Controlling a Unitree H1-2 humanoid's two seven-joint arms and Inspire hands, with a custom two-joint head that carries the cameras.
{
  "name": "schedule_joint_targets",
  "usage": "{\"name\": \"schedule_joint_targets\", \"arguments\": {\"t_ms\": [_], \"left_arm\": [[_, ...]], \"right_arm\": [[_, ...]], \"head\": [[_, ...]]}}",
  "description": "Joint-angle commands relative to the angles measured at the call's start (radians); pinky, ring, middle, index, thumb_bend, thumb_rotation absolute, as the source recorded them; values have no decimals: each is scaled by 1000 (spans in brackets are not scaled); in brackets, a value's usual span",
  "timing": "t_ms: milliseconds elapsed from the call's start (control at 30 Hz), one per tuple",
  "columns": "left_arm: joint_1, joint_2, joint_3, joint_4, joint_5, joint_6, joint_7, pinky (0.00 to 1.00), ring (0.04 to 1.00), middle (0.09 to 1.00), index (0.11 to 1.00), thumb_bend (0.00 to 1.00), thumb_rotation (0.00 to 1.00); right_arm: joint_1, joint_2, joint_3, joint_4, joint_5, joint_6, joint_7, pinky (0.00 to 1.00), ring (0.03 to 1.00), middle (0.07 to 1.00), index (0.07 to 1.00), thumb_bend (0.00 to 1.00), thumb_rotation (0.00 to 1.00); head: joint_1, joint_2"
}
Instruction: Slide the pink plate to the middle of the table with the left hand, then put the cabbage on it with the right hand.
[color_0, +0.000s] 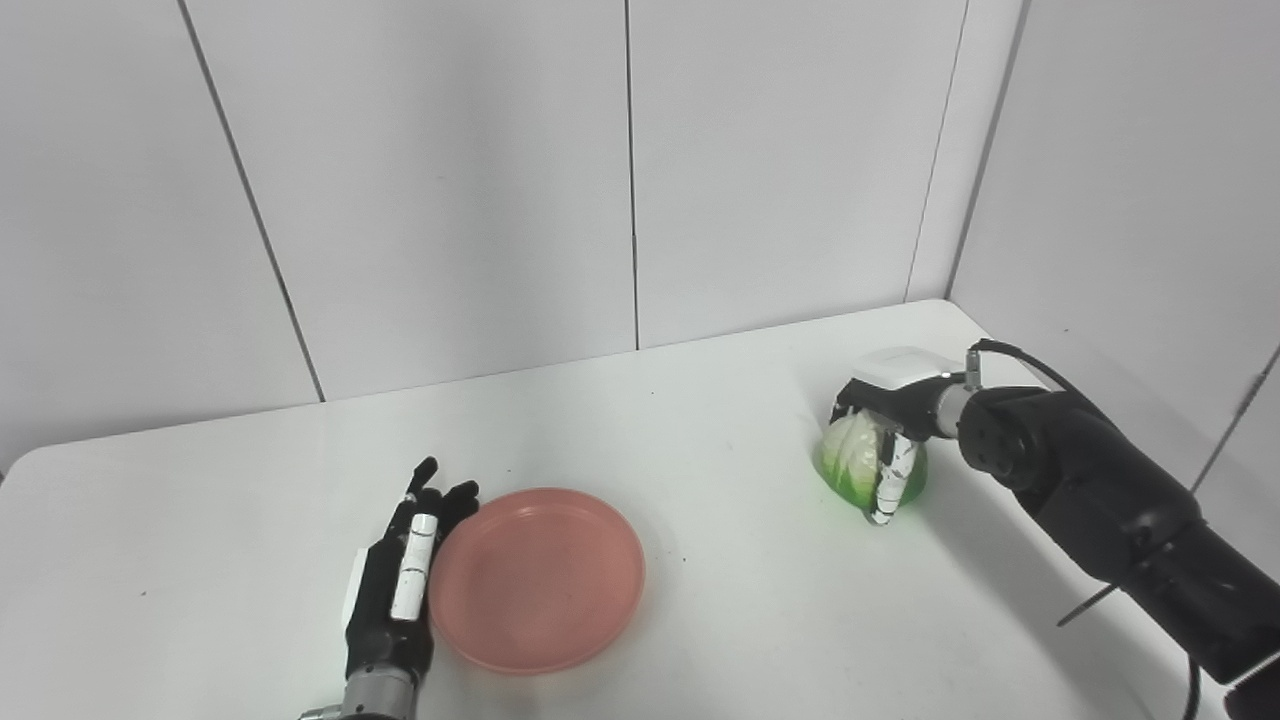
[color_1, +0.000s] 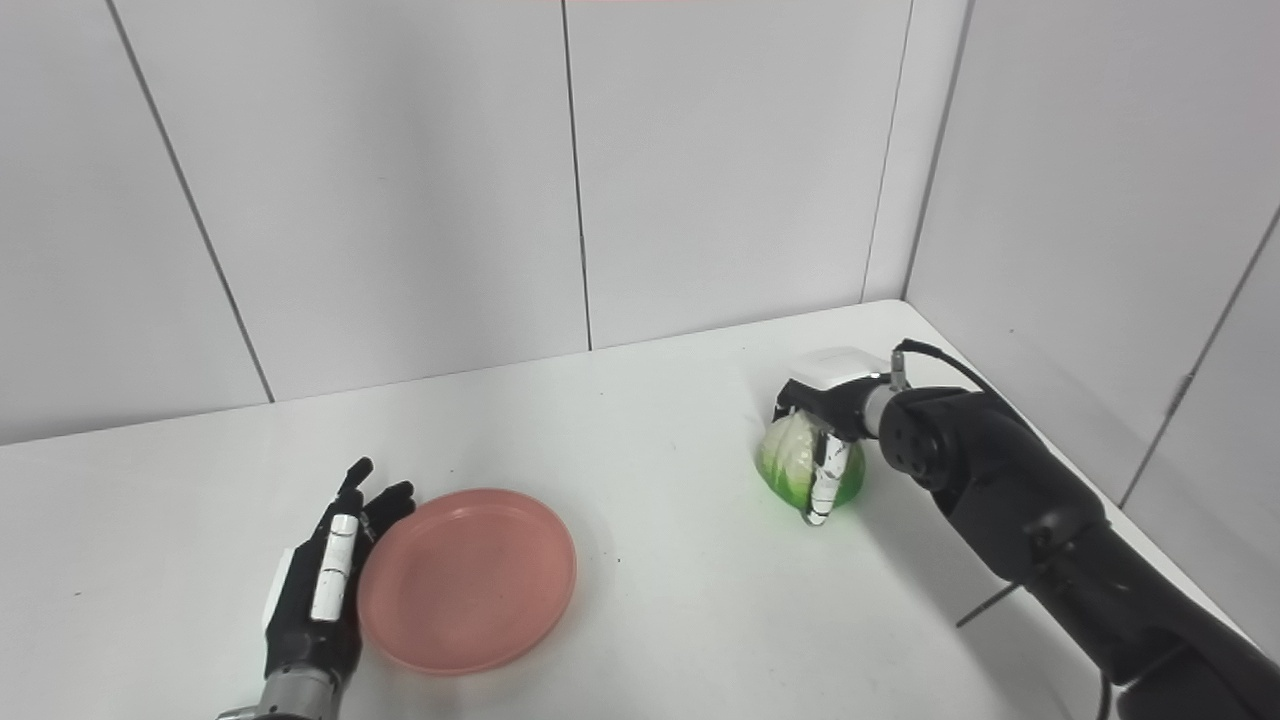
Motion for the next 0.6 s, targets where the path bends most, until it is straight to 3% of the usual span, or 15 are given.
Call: {"name": "schedule_joint_targets", "arguments": {"t_ms": [0,200,333,467,567], "left_arm": [[-5,1,-4,-16,0,10,-12,910,802,778,892,766,852],[-10,-1,-6,-8,8,6,-9,899,803,781,897,767,860],[-8,-9,-12,-14,16,5,-1,877,795,785,893,784,861],[-7,-15,-17,-12,38,6,13,849,787,782,901,775,868],[-8,-20,-18,-5,41,5,17,844,787,783,906,774,869]], "right_arm": [[18,-11,18,9,7,-15,30,337,450,489,659,533,0],[10,-19,7,-7,34,2,61,314,450,487,679,534,0],[-2,-36,-11,-27,67,-8,75,359,427,522,679,530,0],[-22,-52,-106,-145,162,23,91,361,450,495,668,533,0],[-47,-65,-134,-190,192,17,103,354,452,494,680,533,0]], "head": [[4,0],[12,1],[22,0],[37,2],[50,0]]}}
